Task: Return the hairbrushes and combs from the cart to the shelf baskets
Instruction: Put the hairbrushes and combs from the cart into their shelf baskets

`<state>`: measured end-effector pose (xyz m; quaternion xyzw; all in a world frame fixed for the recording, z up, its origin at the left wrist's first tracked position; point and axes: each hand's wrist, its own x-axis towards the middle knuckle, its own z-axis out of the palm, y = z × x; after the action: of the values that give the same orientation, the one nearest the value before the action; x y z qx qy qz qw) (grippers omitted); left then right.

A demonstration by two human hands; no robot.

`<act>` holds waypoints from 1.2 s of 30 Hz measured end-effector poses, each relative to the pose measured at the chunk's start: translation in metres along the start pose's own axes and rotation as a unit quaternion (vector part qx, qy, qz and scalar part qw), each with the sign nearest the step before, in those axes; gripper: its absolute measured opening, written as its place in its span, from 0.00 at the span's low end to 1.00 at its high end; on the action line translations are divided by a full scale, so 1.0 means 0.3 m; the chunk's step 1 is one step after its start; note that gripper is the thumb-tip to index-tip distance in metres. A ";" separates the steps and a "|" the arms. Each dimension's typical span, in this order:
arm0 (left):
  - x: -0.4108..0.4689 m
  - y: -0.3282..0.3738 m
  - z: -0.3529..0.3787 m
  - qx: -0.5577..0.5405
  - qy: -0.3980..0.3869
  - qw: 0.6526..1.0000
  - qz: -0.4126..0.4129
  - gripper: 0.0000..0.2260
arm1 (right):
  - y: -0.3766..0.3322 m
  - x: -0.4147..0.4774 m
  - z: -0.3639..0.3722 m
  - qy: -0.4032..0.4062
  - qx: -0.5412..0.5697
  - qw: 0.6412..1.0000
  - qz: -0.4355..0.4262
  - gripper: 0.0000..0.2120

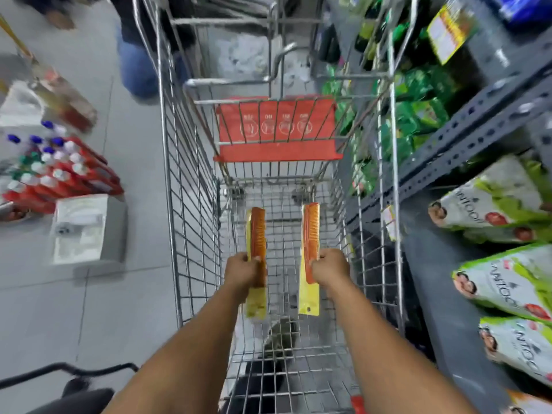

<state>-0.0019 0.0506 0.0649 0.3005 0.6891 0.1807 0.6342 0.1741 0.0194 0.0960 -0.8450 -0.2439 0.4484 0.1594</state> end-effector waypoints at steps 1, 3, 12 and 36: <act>-0.026 0.039 0.002 -0.008 -0.014 1.000 0.012 0.08 | -0.019 -0.022 -0.029 0.001 0.020 1.000 -0.005 0.06; -0.072 0.114 0.002 -0.011 -0.048 0.998 0.044 0.08 | -0.061 -0.067 -0.087 0.007 0.045 0.999 -0.015 0.06; -0.383 0.425 0.010 -0.012 -0.154 0.973 0.173 0.05 | -0.179 -0.367 -0.361 0.085 0.132 0.980 -0.121 0.18; -1.366 0.573 0.714 0.120 -0.396 0.871 0.265 0.12 | 0.373 -1.125 -1.150 0.318 0.373 0.859 -0.146 0.09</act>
<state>0.2466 -0.1118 0.4590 0.5915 0.2918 0.1239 0.7414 0.3311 -0.2785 0.4596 -0.7736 -0.1145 0.1844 0.5954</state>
